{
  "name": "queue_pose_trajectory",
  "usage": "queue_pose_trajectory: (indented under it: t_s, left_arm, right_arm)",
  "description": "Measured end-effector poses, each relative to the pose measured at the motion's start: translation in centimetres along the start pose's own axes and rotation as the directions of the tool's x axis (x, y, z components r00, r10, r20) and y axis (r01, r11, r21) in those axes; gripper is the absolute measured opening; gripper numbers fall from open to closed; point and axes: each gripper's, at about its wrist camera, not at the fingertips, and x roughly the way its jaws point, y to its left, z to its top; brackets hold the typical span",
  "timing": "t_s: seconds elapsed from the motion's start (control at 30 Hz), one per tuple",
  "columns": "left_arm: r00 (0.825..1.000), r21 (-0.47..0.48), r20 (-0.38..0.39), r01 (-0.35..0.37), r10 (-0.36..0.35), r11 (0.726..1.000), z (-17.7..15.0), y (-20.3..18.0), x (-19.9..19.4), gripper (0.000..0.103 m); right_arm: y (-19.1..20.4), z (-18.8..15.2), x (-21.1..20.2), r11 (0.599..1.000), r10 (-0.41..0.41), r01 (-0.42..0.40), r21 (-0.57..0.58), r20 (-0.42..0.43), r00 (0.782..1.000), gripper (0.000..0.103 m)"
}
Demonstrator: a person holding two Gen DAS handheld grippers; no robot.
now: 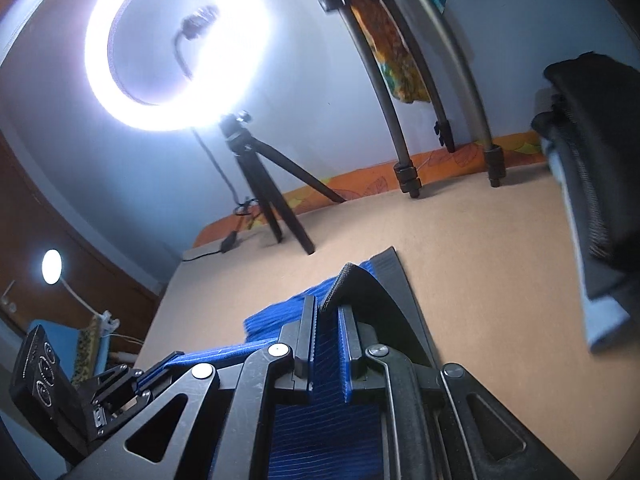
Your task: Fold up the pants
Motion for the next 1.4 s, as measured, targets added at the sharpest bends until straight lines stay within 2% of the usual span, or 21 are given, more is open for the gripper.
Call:
queue_pose_trajectory:
  t_s: [0.27, 0.53, 0.6, 0.73, 0.77, 0.8, 0.87, 0.9, 0.97, 1.13, 1.3, 1.4]
  left_arm:
    - [0.996, -0.047, -0.088, -0.022, 0.017, 0.999, -0.1, 3.2, 5.3, 0.003]
    - [0.990, -0.058, -0.143, -0.012, 0.003, 0.998, -0.8, 4.2, 8.7, 0.003]
    - [0.989, -0.064, -0.151, -0.010, 0.000, 0.998, -0.9, 4.3, 9.2, 0.003]
    - [0.988, -0.059, -0.154, -0.016, 0.007, 0.998, -1.2, 4.4, 9.6, 0.003]
    - [0.988, -0.057, -0.154, -0.019, 0.010, 0.998, -1.3, 4.4, 9.6, 0.003]
    - [0.988, -0.054, -0.156, -0.027, 0.018, 0.998, -1.3, 4.4, 9.7, 0.004]
    - [0.987, -0.060, -0.156, -0.050, 0.040, 0.997, -1.2, 4.8, 10.0, 0.011]
    - [0.986, -0.063, -0.157, -0.067, 0.057, 0.996, -1.2, 5.0, 10.0, 0.015]
    - [0.983, -0.065, -0.147, -0.116, 0.105, 0.991, -1.1, 5.5, 9.9, 0.033]
    - [0.980, -0.078, -0.134, -0.160, 0.149, 0.984, -0.9, 6.6, 9.2, 0.034]
    - [0.982, -0.079, -0.115, -0.163, 0.153, 0.984, -0.7, 6.6, 7.3, 0.034]
    - [0.985, -0.069, -0.102, -0.144, 0.137, 0.987, -0.7, 5.9, 5.8, 0.034]
  right_arm:
    - [-1.2, 1.7, 7.6, 0.999, -0.039, 0.040, 0.012, -0.094, 0.995, 0.007]
    - [-2.5, 1.8, 10.5, 0.996, -0.066, 0.072, 0.045, -0.138, 0.988, 0.007]
    - [-2.9, 1.9, 10.9, 0.996, -0.065, 0.073, 0.052, -0.148, 0.987, 0.013]
    - [-3.4, 2.3, 11.3, 0.997, -0.039, 0.048, 0.052, -0.156, 0.987, 0.019]
    - [-3.6, 2.5, 11.3, 0.998, -0.033, 0.042, 0.056, -0.155, 0.987, 0.023]
    - [-3.8, 2.6, 11.2, 0.997, -0.028, 0.037, 0.060, -0.150, 0.988, 0.028]
    - [-4.3, 3.1, 10.6, 0.996, -0.037, 0.046, 0.078, -0.124, 0.992, 0.055]
    - [-4.6, 3.2, 10.4, 0.995, -0.038, 0.048, 0.088, -0.109, 0.993, 0.058]
    - [-5.4, 3.5, 9.6, 0.993, -0.038, 0.047, 0.110, -0.082, 0.996, 0.059]
    - [-6.3, 3.5, 8.0, 0.993, -0.062, 0.068, 0.092, -0.068, 0.996, 0.058]
    - [-6.0, 3.2, 6.6, 0.997, -0.061, 0.064, 0.045, -0.051, 0.997, 0.058]
    - [-5.2, 3.8, 6.8, 0.998, -0.047, 0.046, -0.034, -0.041, 0.998, 0.058]
